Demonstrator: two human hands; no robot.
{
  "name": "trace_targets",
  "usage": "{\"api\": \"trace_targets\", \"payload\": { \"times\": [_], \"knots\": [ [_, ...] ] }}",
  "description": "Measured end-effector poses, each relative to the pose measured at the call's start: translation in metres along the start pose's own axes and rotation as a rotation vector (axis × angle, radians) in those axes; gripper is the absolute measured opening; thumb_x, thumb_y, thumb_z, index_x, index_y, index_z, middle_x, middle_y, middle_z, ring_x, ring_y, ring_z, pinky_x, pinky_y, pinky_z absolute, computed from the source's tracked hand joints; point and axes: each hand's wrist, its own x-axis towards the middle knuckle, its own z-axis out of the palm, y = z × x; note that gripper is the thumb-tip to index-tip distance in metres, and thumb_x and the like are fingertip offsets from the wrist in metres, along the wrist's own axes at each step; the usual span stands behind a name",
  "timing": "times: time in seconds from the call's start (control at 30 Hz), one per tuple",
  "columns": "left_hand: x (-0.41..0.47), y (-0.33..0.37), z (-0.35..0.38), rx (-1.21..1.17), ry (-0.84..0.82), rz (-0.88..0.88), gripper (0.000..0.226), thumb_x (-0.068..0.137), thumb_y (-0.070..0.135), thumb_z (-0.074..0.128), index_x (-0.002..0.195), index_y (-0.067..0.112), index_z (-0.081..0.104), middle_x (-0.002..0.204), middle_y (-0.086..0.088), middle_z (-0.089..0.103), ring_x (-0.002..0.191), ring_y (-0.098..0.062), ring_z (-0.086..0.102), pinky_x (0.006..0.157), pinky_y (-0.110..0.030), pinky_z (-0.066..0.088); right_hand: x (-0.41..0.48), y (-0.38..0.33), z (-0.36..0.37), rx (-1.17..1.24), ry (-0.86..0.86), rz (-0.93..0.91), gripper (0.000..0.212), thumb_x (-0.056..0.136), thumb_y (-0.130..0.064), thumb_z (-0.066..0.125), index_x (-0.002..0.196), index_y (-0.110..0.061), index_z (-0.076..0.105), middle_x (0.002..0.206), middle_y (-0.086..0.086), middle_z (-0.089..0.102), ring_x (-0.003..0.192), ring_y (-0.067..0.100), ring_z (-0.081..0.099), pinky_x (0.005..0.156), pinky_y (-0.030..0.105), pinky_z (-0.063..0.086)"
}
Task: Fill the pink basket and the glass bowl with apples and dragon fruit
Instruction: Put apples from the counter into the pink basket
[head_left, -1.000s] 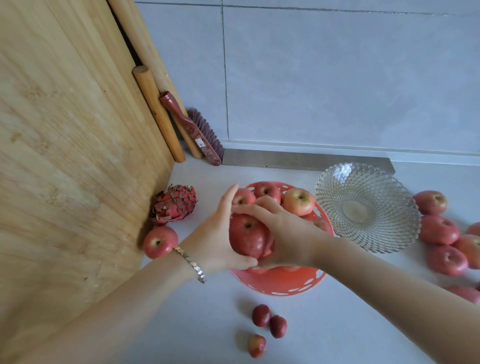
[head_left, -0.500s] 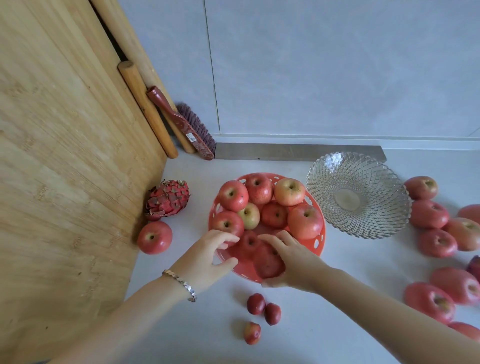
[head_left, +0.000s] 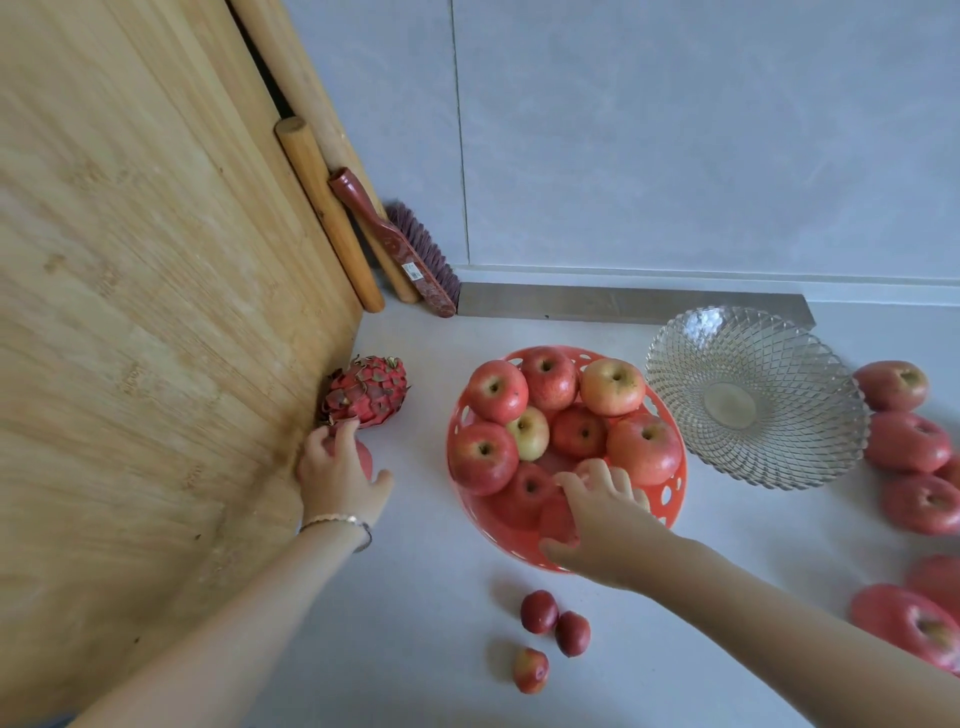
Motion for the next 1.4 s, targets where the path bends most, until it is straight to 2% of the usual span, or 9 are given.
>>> {"api": "trace_targets", "payload": {
  "times": [0.13,0.3,0.5,0.6,0.73,0.97,1.1,1.27,1.4],
  "knots": [
    [0.022,-0.016,0.004,0.18,-0.187,-0.232,0.076,0.075,0.035,0.068,0.138,0.028,0.026,0.136,-0.013,0.028,0.115,-0.04,0.043,0.095,-0.045,0.041,0.006,-0.013,-0.009,0.107,0.042,-0.092,0.054,0.082,-0.044,0.055,0.131,-0.026,0.038,0.132,0.0,0.032,0.122,0.022,0.03,0.103,0.033,0.031],
    [0.012,-0.013,0.008,0.051,-0.157,-0.251,0.071,0.068,0.033,0.072,0.129,0.03,0.036,0.122,-0.012,0.039,0.097,-0.04,0.056,0.085,-0.044,0.048,0.005,-0.014,-0.014,0.243,0.069,-0.178,0.046,0.084,-0.037,0.057,0.128,-0.031,0.045,0.122,-0.002,0.041,0.115,0.016,0.035,0.099,0.028,0.035],
    [-0.047,0.045,-0.025,-0.191,0.113,0.138,0.088,0.057,0.032,0.081,0.133,0.027,0.036,0.125,-0.006,0.053,0.097,-0.031,0.062,0.079,-0.039,0.05,-0.006,-0.006,-0.029,0.392,0.19,-0.304,0.06,0.075,-0.022,0.069,0.128,-0.036,0.043,0.115,-0.012,0.039,0.104,0.011,0.048,0.095,0.033,0.044],
    [-0.073,0.082,-0.043,-0.212,0.021,0.387,0.107,0.048,0.037,0.084,0.137,0.021,0.028,0.121,-0.003,0.06,0.101,-0.028,0.063,0.077,-0.03,0.048,-0.013,-0.008,-0.043,0.407,0.221,-0.413,0.087,0.069,-0.016,0.072,0.129,-0.051,0.019,0.123,-0.014,0.03,0.107,0.0,0.04,0.094,0.02,0.04],
    [-0.092,0.125,-0.04,-0.096,-0.215,0.558,0.112,0.053,0.048,0.077,0.142,0.03,0.012,0.125,0.006,0.058,0.108,-0.019,0.059,0.074,-0.019,0.038,-0.016,0.0,-0.049,0.241,0.36,-0.547,0.092,0.06,-0.017,0.073,0.132,-0.042,0.022,0.133,0.003,0.04,0.118,0.015,0.048,0.093,0.03,0.048],
    [-0.091,0.146,-0.013,-0.24,-0.635,0.624,0.088,0.071,0.058,0.059,0.142,0.027,0.018,0.141,0.0,0.039,0.119,-0.013,0.051,0.103,-0.024,0.037,-0.041,0.055,-0.042,0.441,0.531,-0.339,0.072,0.052,-0.046,0.071,0.119,-0.038,0.046,0.117,-0.003,0.052,0.105,0.003,0.049,0.09,0.02,0.046],
    [-0.086,0.129,0.024,0.148,-0.572,0.671,0.06,0.082,0.047,0.057,0.135,0.032,0.033,0.134,0.002,0.043,0.119,-0.02,0.049,0.095,-0.034,0.044,-0.047,0.082,-0.031,0.648,0.613,-0.094,0.079,0.045,-0.041,0.08,0.115,-0.043,0.044,0.11,-0.007,0.049,0.098,0.0,0.049,0.082,-0.007,0.03],
    [-0.094,0.124,0.064,0.501,-0.559,0.676,0.065,0.079,0.06,0.051,0.137,0.041,0.027,0.134,-0.002,0.037,0.115,-0.03,0.036,0.086,-0.036,0.044,-0.052,0.093,-0.02,0.648,0.555,-0.092,0.087,0.048,-0.023,0.091,0.113,-0.053,0.041,0.108,-0.003,0.049,0.1,-0.008,0.049,0.082,-0.007,0.03],
    [-0.092,0.128,0.067,0.466,-0.528,0.624,0.065,0.078,0.057,0.056,0.134,0.036,0.032,0.126,-0.004,0.041,0.111,-0.031,0.037,0.087,-0.035,0.043,-0.047,0.093,-0.014,0.629,0.512,-0.094,0.084,0.048,-0.03,0.088,0.124,-0.035,0.051,0.111,-0.001,0.047,0.099,0.006,0.05,0.087,-0.004,0.03]
  ]
}}
